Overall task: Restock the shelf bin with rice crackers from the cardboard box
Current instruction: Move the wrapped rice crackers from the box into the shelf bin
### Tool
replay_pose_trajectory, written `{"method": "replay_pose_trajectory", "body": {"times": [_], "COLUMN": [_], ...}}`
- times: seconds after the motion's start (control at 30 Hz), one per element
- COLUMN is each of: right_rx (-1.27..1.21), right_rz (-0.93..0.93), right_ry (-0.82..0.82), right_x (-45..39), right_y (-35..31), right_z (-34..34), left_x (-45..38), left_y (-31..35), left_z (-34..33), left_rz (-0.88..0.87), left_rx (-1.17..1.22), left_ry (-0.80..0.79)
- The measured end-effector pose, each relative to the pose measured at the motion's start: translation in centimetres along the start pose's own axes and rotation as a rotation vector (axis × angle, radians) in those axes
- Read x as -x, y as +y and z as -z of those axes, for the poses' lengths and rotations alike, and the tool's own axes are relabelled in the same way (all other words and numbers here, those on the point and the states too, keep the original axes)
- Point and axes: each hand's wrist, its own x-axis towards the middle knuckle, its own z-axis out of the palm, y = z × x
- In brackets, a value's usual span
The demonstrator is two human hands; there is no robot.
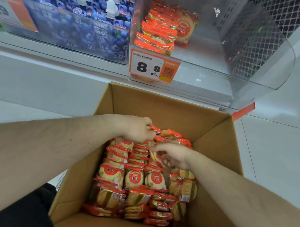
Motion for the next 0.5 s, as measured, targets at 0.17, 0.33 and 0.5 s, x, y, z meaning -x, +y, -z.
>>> {"method": "replay_pose_trajectory", "body": {"times": [0.17,0.33,0.5], "right_rx": [-0.221,-0.294,0.725], "right_rz": [0.291,0.152,-0.082], "right_ry": [-0.090,0.174,0.011], "right_x": [2.1,-0.4,-2.5], "right_y": [-3.2,0.1,6.5], "right_z": [-2.2,-3.2,-5.7], "left_x": [0.6,0.6,0.9], "left_y": [-0.1,-1.8,-2.5], "left_z": [0.2,1.1,1.3], "left_rz": [0.064,0.056,0.023], "left_rx": [0.440,0.435,0.473], "left_ry": [0.029,0.141,0.130]}}
